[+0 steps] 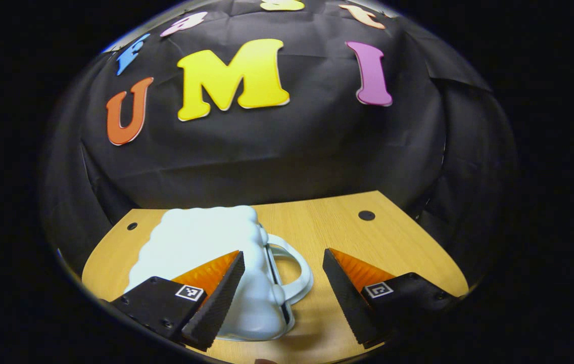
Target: First open the suitcase, pack the skin care products into it, and then close the suitcase.
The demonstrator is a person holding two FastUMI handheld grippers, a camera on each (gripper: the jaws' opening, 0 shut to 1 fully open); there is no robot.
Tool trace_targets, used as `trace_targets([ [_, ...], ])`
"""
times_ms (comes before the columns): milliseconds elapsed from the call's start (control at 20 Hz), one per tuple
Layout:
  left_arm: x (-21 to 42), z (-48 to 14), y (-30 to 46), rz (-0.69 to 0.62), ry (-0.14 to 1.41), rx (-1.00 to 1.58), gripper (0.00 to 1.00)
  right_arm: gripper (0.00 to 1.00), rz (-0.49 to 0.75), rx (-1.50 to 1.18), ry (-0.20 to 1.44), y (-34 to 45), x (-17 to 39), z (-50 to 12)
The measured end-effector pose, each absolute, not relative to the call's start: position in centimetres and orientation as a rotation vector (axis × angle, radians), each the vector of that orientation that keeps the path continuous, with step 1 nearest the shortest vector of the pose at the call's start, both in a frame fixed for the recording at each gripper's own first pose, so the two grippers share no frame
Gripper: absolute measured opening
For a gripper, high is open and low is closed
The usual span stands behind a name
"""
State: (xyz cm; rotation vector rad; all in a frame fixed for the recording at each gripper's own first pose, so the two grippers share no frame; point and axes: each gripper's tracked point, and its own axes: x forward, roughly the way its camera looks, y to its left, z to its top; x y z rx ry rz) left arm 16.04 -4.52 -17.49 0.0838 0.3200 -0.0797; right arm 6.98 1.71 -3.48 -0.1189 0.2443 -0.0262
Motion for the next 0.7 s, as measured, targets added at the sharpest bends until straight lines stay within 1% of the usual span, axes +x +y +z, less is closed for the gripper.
trace_targets([
  [200,13.4,-11.2,2.1,-0.009,0.227,0.013,0.99,0.8,-0.017,-0.115,0.225,5.4,8.0,-3.0],
  [450,9.0,-3.6,10.0,0.038,0.083,0.07,0.99,0.81,0.024,-0.115,0.219,12.1,8.7,-3.6],
  [700,6.0,-0.8,14.2,0.037,0.042,0.037,0.99,0.81,0.076,-0.142,0.189,18.5,8.7,-3.3],
])
